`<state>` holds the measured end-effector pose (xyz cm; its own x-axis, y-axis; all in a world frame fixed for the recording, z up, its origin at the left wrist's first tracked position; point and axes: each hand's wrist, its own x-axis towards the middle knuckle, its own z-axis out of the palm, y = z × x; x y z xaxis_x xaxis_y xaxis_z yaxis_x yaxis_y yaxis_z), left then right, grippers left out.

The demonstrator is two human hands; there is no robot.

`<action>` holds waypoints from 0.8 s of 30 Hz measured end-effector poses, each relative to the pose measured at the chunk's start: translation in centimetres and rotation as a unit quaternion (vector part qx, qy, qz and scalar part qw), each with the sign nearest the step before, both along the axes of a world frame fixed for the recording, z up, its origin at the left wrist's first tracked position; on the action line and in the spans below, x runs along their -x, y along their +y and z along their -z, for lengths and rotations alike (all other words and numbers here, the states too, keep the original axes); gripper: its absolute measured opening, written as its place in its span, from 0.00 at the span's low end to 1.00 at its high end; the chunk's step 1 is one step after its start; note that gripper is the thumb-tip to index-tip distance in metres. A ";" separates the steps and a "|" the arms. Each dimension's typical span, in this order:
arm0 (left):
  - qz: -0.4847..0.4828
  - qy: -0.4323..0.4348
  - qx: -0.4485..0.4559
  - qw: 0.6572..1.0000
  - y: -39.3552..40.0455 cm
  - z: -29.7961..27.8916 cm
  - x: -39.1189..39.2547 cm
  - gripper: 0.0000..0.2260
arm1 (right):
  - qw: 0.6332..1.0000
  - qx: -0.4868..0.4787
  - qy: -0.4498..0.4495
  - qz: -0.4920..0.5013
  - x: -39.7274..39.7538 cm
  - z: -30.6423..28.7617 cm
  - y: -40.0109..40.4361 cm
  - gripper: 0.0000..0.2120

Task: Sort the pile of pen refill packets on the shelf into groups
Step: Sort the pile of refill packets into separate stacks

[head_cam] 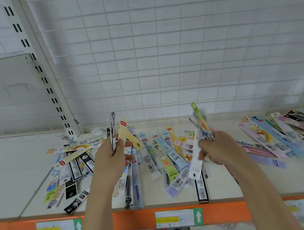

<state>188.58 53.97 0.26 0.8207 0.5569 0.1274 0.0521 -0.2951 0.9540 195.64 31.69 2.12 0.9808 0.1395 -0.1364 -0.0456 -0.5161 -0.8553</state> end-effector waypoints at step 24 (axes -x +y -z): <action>-0.010 0.026 -0.006 1.000 1.8 0.3 0.6 0.09 | 0.983 -0.026 -0.181 -0.031 0.3 0.6 4.1 0.12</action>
<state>187.97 55.81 -0.06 0.8154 0.5716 0.0911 0.1081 -0.3050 0.9462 195.34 35.75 1.52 0.9531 0.1981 0.2287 0.2967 -0.4632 -0.8351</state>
